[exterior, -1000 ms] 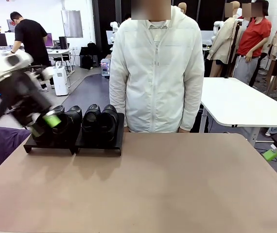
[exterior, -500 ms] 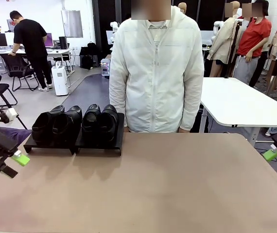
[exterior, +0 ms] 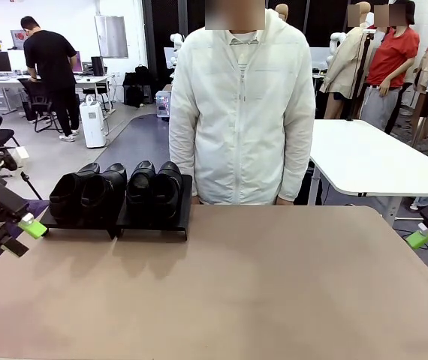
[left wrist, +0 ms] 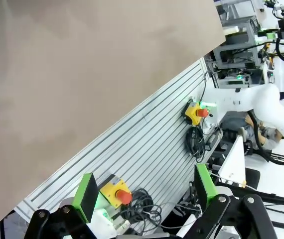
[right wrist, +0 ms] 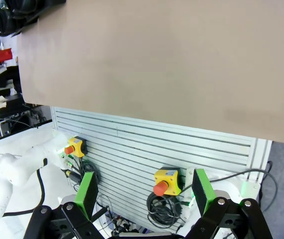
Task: Organize the shoes by placing them on the stand.
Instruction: Place the Shoe from the middle of the table onto the Shoes Stand.
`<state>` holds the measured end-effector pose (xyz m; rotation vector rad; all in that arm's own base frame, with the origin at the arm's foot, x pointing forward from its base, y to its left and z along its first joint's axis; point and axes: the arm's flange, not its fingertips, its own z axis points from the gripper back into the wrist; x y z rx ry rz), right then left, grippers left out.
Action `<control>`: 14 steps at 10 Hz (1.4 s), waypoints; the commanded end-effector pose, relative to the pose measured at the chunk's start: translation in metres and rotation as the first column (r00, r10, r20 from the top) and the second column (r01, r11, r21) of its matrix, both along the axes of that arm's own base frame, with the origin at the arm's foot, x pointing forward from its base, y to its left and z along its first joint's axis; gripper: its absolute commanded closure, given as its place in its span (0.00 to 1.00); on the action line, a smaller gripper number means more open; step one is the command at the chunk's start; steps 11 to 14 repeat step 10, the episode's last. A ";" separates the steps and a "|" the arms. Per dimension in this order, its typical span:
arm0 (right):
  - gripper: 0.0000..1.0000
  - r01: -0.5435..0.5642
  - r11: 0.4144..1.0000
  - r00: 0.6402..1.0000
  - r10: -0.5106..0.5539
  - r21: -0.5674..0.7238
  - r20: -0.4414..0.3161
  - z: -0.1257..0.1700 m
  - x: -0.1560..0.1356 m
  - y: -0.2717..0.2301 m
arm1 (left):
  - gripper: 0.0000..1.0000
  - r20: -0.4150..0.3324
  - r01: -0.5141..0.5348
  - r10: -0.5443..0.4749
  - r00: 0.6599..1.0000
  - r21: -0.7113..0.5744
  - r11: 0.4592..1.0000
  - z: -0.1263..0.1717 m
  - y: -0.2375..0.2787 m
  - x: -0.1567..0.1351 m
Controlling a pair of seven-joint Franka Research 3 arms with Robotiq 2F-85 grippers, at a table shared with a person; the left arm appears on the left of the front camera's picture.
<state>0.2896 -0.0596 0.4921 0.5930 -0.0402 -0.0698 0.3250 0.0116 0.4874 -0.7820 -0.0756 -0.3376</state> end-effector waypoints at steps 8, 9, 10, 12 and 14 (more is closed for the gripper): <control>0.00 -0.018 0.999 1.000 0.018 0.028 0.019 0.001 0.000 -0.002 | 0.00 -0.019 -0.002 0.002 1.000 0.013 1.000 -0.003 0.003 0.000; 0.00 -0.018 0.999 1.000 0.018 0.028 0.019 0.001 0.000 -0.002 | 0.00 -0.019 -0.002 0.002 1.000 0.013 1.000 -0.003 0.003 0.000; 0.00 -0.018 0.999 1.000 0.018 0.028 0.019 0.001 0.000 -0.002 | 0.00 -0.019 -0.002 0.002 1.000 0.013 1.000 -0.003 0.003 0.000; 0.00 -0.018 0.999 1.000 0.018 0.028 0.019 0.001 0.000 -0.002 | 0.00 -0.019 -0.002 0.002 1.000 0.013 1.000 -0.003 0.003 0.000; 0.00 -0.018 0.999 1.000 0.018 0.028 0.019 0.001 0.000 -0.002 | 0.00 -0.019 -0.002 0.002 1.000 0.013 1.000 -0.003 0.003 0.000</control>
